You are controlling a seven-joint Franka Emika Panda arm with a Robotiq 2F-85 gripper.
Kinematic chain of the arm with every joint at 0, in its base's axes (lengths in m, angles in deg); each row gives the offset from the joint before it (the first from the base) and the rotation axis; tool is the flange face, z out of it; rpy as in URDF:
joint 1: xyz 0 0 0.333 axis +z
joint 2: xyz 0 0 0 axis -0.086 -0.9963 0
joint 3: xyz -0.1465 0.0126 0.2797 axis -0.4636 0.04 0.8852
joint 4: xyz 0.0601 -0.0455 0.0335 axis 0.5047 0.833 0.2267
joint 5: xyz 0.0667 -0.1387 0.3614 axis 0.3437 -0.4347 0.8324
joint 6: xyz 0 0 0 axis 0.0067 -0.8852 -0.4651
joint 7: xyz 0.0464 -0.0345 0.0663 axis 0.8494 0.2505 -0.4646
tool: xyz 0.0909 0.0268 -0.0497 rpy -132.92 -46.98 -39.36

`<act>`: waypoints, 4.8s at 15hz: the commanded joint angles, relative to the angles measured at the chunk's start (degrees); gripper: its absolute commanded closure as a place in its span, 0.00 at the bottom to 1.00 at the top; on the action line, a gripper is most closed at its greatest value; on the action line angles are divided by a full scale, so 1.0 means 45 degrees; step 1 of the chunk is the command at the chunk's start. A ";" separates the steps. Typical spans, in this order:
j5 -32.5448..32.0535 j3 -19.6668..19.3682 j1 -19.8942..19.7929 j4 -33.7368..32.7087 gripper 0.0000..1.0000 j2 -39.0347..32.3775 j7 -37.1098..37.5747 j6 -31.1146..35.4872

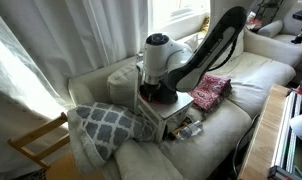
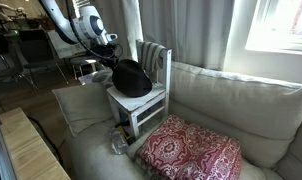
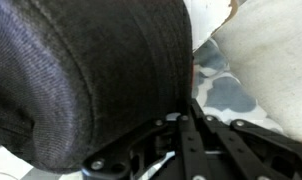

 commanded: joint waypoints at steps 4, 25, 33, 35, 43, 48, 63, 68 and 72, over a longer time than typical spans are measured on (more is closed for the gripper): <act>0.1088 0.0907 -0.1520 0.4212 0.99 0.3607 -0.1780 0.0562; 0.7463 0.2614 -0.6344 0.5466 0.99 0.5235 -0.5032 -0.0218; 1.2686 0.1998 -0.8367 0.4821 0.99 0.5148 -0.8602 -0.0764; 1.2771 0.1734 -0.8432 0.4757 0.96 0.5093 -0.8808 -0.0761; 1.2310 0.1330 -0.8065 0.4264 0.99 0.4409 -0.7924 -0.1014; 1.2848 0.0436 -0.8779 0.2605 0.99 0.2377 -0.6271 -0.1128; 2.1869 0.0632 -1.1063 -0.2533 0.99 -0.2307 -1.1673 -0.5426; 2.1829 -0.0870 -1.0430 -0.2970 0.99 -0.3419 -1.3023 -0.6149; 2.1118 -0.1806 -0.9816 -0.3029 0.99 -0.3489 -1.3187 -0.5561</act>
